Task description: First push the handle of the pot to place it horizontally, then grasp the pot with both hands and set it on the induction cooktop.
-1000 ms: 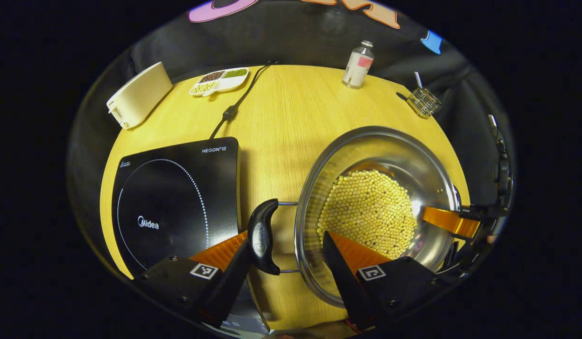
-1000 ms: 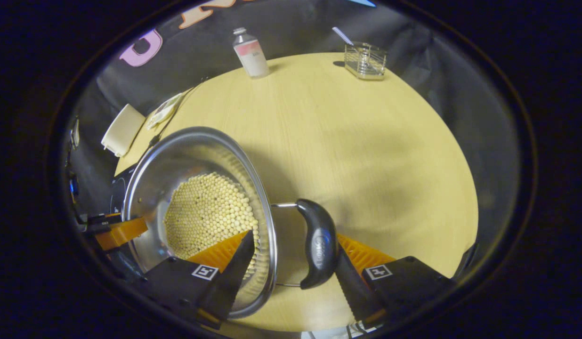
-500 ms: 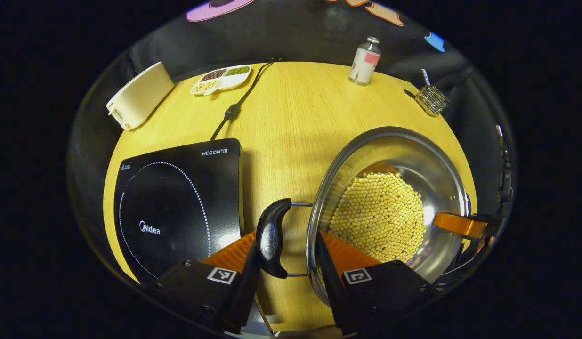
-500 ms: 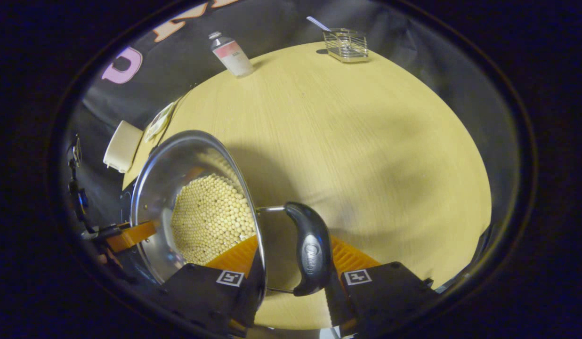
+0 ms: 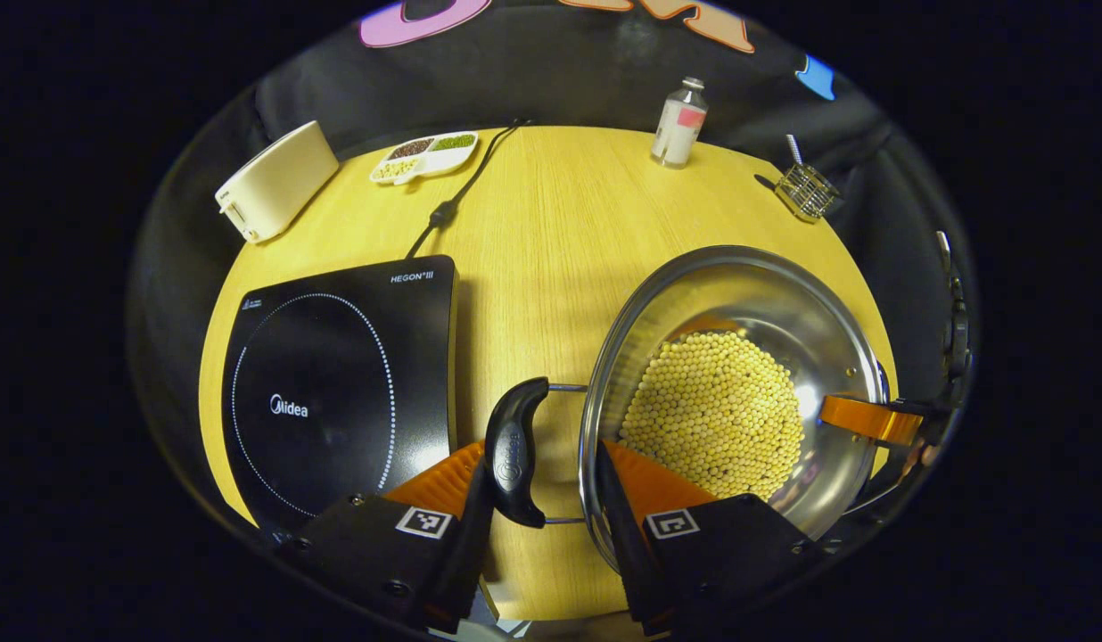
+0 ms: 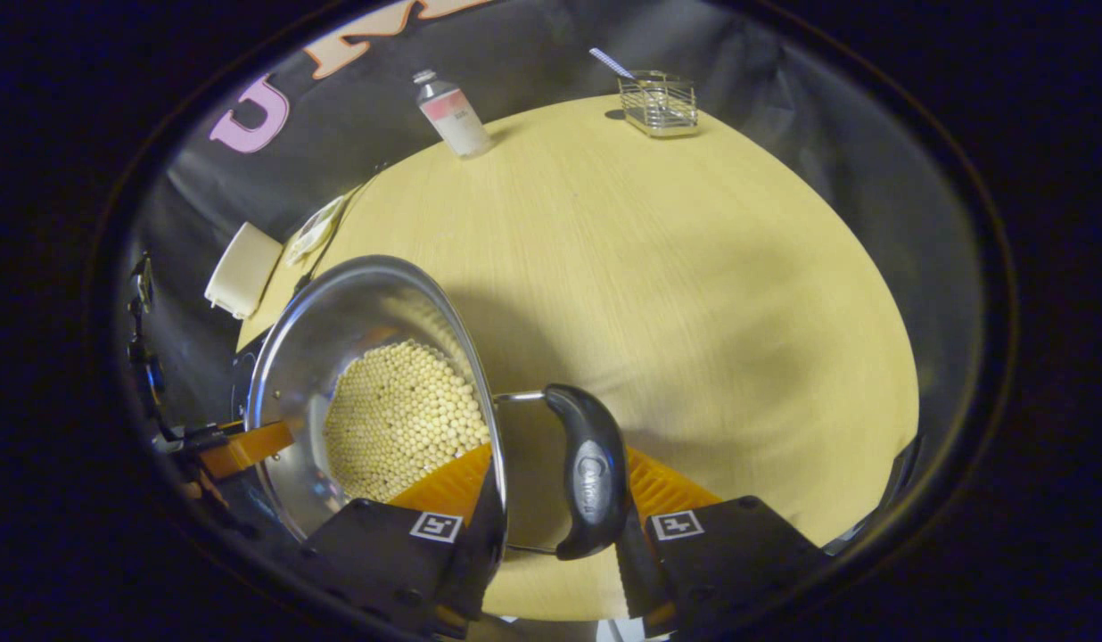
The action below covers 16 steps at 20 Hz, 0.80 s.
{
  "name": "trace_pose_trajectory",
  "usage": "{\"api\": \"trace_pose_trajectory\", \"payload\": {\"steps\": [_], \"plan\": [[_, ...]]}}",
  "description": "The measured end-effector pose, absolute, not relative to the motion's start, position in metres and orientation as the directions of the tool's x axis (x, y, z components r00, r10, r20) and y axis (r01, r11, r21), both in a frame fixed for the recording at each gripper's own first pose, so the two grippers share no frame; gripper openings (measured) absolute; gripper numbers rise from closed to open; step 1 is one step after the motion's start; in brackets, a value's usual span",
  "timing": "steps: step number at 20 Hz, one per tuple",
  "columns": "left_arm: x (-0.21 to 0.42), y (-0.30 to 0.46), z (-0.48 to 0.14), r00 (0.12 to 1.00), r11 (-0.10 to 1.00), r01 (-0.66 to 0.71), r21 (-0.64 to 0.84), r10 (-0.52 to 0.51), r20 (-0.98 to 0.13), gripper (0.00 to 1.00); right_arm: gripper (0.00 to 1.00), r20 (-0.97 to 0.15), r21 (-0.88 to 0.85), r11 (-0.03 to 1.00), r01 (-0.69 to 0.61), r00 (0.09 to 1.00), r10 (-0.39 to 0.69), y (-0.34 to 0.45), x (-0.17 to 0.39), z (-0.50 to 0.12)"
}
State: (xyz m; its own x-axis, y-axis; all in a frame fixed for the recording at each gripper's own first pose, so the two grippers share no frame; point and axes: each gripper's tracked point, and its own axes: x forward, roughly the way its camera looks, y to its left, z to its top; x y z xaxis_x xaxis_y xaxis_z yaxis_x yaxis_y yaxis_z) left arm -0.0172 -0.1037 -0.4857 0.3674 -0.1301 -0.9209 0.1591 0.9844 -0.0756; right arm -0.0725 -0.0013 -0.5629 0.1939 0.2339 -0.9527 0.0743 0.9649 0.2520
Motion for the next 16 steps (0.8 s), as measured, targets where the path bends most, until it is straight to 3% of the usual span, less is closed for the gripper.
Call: {"api": "trace_pose_trajectory", "payload": {"steps": [10,11,12,16], "plan": [[-0.034,-0.106,-0.448,0.432,0.994,0.09,-0.059,-0.093,-0.897,0.64,0.58,-0.933,0.275,0.961,0.002,0.242,0.267,-0.007,-0.058,-0.531],[-0.038,-0.104,-0.446,0.435,0.995,0.076,-0.061,-0.088,-0.896,0.65,0.62,-0.931,0.277,0.961,-0.01,0.244,0.271,-0.006,-0.058,-0.527],[-0.041,-0.102,-0.445,0.439,0.996,0.065,-0.062,-0.084,-0.895,0.65,0.58,-0.929,0.279,0.96,-0.023,0.247,0.276,-0.004,-0.059,-0.525],[-0.05,-0.086,-0.443,0.44,0.997,0.031,-0.064,-0.071,-0.895,0.67,0.58,-0.926,0.281,0.958,-0.047,0.25,0.284,0.01,-0.063,-0.52]]}}
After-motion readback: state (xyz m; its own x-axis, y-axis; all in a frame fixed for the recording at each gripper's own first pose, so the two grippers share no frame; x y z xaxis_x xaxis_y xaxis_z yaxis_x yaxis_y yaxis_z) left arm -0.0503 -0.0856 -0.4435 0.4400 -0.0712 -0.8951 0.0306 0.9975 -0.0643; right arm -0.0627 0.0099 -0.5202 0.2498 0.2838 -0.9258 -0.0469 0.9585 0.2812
